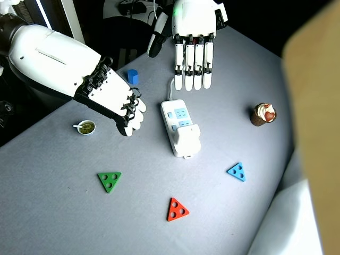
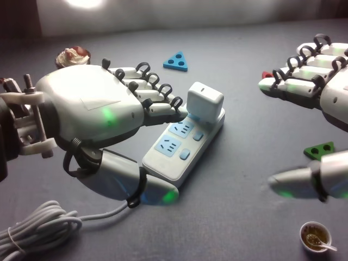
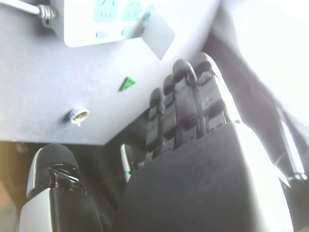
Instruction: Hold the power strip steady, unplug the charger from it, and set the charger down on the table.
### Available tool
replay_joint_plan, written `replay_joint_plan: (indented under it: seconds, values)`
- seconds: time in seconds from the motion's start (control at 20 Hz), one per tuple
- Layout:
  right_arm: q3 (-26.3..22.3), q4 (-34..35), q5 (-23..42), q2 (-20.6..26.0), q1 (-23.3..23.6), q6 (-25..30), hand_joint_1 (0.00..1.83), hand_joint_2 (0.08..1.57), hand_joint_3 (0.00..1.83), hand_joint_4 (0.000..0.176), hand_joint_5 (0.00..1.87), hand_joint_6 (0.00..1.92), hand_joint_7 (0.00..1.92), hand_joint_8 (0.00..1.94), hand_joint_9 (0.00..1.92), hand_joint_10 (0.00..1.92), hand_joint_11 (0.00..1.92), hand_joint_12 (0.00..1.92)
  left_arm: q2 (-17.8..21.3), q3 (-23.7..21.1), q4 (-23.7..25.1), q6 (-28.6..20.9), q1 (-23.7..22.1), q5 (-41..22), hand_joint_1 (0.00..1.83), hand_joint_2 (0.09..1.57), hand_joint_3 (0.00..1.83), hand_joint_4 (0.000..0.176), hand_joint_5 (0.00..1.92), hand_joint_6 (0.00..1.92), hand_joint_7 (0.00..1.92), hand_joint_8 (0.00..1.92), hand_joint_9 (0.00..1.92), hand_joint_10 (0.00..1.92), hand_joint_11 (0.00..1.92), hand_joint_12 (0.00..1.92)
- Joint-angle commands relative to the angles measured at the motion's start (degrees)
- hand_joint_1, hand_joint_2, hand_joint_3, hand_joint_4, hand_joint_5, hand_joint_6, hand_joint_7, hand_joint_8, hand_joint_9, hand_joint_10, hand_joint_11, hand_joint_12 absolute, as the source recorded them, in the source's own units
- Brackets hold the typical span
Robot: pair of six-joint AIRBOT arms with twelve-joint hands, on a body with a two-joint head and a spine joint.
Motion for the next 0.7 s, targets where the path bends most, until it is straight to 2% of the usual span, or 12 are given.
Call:
replay_joint_plan:
  seconds: [0.0, 0.4, 0.65]
  values:
    - [-0.2, -2.1, 2.9, 0.6, 0.4, -0.1, 0.00, 0.88, 0.01, 0.000, 0.16, 0.01, 0.17, 0.01, 0.15, 0.01, 0.09, 0.10, -0.1, 0.2, 0.2, 0.1, -1.0, -5.2, 0.00, 1.03, 0.02, 0.000, 0.22, 0.01, 0.23, 0.01, 0.20, 0.02, 0.10, 0.16]
    - [-0.2, -2.0, 2.4, 0.5, 0.0, -0.1, 0.00, 0.89, 0.01, 0.000, 0.13, 0.00, 0.14, 0.00, 0.12, 0.00, 0.07, 0.09, -3.9, 2.7, -3.9, 2.5, -1.4, 1.0, 0.00, 1.03, 0.01, 0.000, 0.22, 0.01, 0.22, 0.00, 0.19, 0.01, 0.09, 0.15]
    - [0.3, 4.2, 1.7, 0.7, -0.1, 0.0, 0.14, 0.89, 0.00, 0.000, 0.12, 0.00, 0.13, 0.00, 0.12, 0.00, 0.09, 0.10, -6.6, 5.2, -4.2, 2.8, -1.4, 3.5, 0.00, 1.02, 0.00, 0.000, 0.21, 0.00, 0.21, 0.00, 0.18, 0.00, 0.09, 0.15]
